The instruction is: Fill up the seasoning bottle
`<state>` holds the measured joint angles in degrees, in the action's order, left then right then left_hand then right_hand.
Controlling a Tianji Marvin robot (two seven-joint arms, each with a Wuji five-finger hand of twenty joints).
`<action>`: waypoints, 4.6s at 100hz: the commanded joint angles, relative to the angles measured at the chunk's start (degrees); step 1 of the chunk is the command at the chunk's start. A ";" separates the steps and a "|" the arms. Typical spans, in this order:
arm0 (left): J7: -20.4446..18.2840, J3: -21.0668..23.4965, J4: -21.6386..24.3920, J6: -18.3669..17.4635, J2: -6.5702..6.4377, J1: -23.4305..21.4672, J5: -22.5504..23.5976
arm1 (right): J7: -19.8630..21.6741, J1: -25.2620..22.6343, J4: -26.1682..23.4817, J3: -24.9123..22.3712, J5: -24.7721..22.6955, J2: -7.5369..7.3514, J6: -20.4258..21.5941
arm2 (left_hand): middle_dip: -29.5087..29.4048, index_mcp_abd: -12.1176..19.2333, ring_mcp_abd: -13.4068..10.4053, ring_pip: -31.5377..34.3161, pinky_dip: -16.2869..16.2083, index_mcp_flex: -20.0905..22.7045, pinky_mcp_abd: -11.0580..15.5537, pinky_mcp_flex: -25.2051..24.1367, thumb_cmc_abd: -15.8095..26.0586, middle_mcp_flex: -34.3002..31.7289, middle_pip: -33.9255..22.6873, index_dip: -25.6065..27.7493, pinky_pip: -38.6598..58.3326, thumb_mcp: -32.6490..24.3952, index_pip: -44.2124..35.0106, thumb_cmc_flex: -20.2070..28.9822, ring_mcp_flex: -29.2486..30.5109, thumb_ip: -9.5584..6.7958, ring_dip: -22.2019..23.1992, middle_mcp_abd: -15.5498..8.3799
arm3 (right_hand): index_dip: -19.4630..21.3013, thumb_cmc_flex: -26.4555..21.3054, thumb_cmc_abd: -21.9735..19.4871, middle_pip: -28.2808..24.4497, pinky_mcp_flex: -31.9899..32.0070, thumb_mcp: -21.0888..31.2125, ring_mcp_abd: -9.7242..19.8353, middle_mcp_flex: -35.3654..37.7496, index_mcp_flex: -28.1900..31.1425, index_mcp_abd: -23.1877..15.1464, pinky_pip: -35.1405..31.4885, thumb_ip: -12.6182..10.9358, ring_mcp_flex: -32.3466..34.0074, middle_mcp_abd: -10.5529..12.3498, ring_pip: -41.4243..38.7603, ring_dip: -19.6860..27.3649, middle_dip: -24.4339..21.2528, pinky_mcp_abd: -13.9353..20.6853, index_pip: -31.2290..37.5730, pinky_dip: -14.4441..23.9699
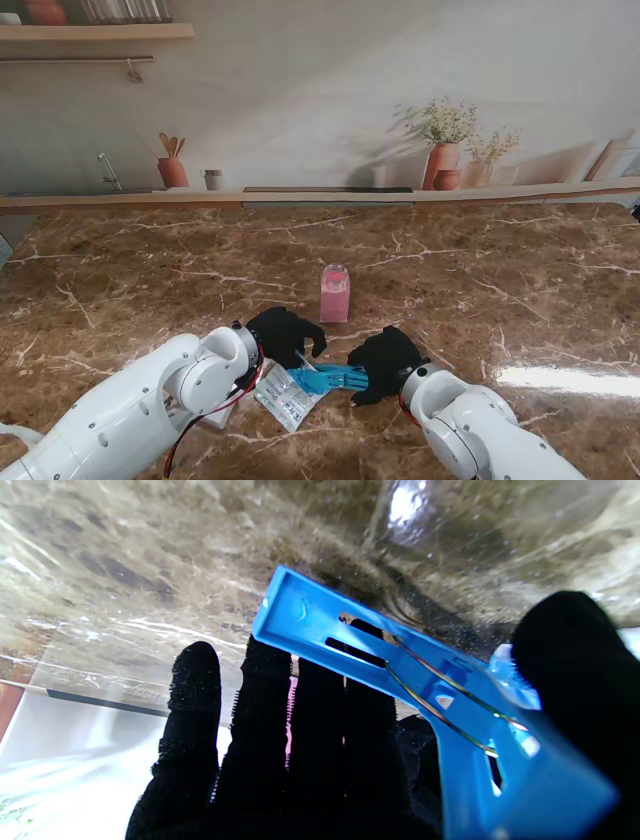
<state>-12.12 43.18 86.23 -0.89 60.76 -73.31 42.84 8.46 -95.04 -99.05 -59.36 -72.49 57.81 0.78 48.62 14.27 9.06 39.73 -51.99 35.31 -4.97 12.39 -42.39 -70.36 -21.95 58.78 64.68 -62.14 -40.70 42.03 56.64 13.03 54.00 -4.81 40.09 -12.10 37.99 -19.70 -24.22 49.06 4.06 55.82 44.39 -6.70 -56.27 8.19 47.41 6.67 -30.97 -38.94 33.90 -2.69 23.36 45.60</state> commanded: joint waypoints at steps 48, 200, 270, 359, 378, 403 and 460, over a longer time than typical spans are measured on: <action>-4.83 2.77 1.94 -5.19 -1.76 -1.51 1.35 | 3.85 -1.99 -2.01 -0.80 2.88 -0.14 4.21 | 1.24 2.21 -0.58 -0.05 -0.81 -2.01 -0.05 -2.65 3.05 -0.62 -2.26 1.07 0.13 1.96 -20.21 1.09 -1.39 -0.29 0.81 -1.81 | 0.02 1.57 -5.06 -3.59 -0.55 -5.60 0.59 5.80 7.32 -6.71 -2.43 -6.89 3.23 1.74 -0.77 -0.45 1.65 -0.40 6.72 0.18; -2.63 10.40 3.49 -12.77 -2.11 -5.63 5.28 | -13.18 5.98 14.41 -13.54 32.18 5.07 9.70 | -24.65 -9.33 -0.99 -17.09 4.45 -1.84 2.03 -16.13 6.00 28.76 -0.73 -30.62 -17.89 15.03 3.98 -13.22 -25.71 -5.21 -10.58 3.66 | -8.34 1.04 -0.62 7.64 7.23 -4.96 -0.77 -25.34 -21.95 10.02 24.67 -6.49 -15.91 -4.65 20.68 18.73 -13.75 6.01 -11.17 -20.16; 10.70 23.72 6.49 -3.72 2.98 -17.60 -16.69 | -6.74 19.15 32.24 -6.69 51.24 6.46 21.57 | -35.69 -15.51 -4.10 -30.21 26.85 -3.39 3.89 -14.46 14.40 44.00 7.82 -46.97 -24.40 42.86 25.39 -11.83 -36.00 -8.64 -29.04 6.64 | -10.11 0.25 -2.70 8.54 15.18 -10.82 0.96 -41.94 -36.81 15.86 30.84 -4.51 -30.22 -6.86 25.90 29.22 -20.70 10.04 -18.77 -31.91; 14.17 25.80 6.99 -0.96 4.27 -18.41 -20.29 | 2.66 32.68 55.63 7.76 73.53 11.90 30.24 | -36.30 -15.91 -5.40 -30.84 29.83 -3.38 4.88 -14.56 18.38 45.50 8.86 -47.55 -27.53 54.04 26.56 -8.57 -37.89 -10.48 -31.25 5.96 | -11.22 -6.82 -3.27 5.62 15.94 -15.21 -0.37 -42.02 -36.52 15.45 27.81 -2.81 -28.82 -6.95 23.61 27.93 -19.61 6.92 -25.38 -30.43; 13.60 25.93 7.18 -0.92 4.12 -18.58 -20.19 | 5.17 34.73 59.35 9.94 76.27 13.18 31.81 | -36.28 -15.76 -5.45 -30.93 29.77 -2.94 4.91 -14.47 18.26 45.41 8.87 -47.30 -27.81 54.16 26.19 -8.25 -37.95 -10.55 -31.25 6.00 | -21.03 -7.45 -3.36 1.20 17.37 -15.72 -1.33 -42.65 -35.82 14.26 28.24 -2.71 -29.15 -6.63 20.81 22.81 -12.38 5.83 -25.45 -26.12; 13.13 26.44 7.72 -0.57 3.95 -19.12 -19.63 | 9.45 36.65 63.29 11.66 80.00 14.68 33.45 | -36.21 -15.78 -5.46 -30.85 29.62 -2.36 5.09 -14.41 18.11 45.10 8.73 -46.98 -27.93 54.23 25.71 -8.12 -37.78 -10.53 -31.19 6.10 | -21.29 -9.11 -3.19 1.41 22.30 -16.35 -2.07 -47.07 -35.90 8.84 29.21 -2.43 -38.56 -7.98 20.19 20.50 -8.20 5.50 -24.88 -22.92; 13.04 27.55 8.43 0.10 3.79 -19.93 -18.44 | 16.37 41.25 75.78 11.87 82.59 20.31 38.99 | -36.14 -15.59 -5.31 -30.61 28.96 -1.65 5.60 -14.29 17.92 44.63 8.63 -46.63 -27.60 53.99 25.31 -7.93 -37.49 -10.45 -31.03 6.16 | -1.91 -15.14 -1.71 10.59 23.86 -18.10 -2.58 -47.47 -34.96 -3.46 31.29 -2.11 -41.68 -8.57 23.88 22.14 -9.17 5.46 -19.05 -18.45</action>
<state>0.87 70.71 94.63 -1.09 64.63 -92.96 24.23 23.22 -53.26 -24.50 -47.60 10.54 76.71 39.89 13.06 -1.61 6.50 10.41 -22.55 32.46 -2.80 -1.32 -25.37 -26.63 -13.67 11.40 38.62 -9.28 -40.77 32.83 21.46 4.25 23.44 2.13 37.20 -25.42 34.96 -10.01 2.10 32.06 3.59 9.59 9.02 -7.09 -22.86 3.73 6.70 -2.37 -7.39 -17.76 24.70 10.26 3.44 25.61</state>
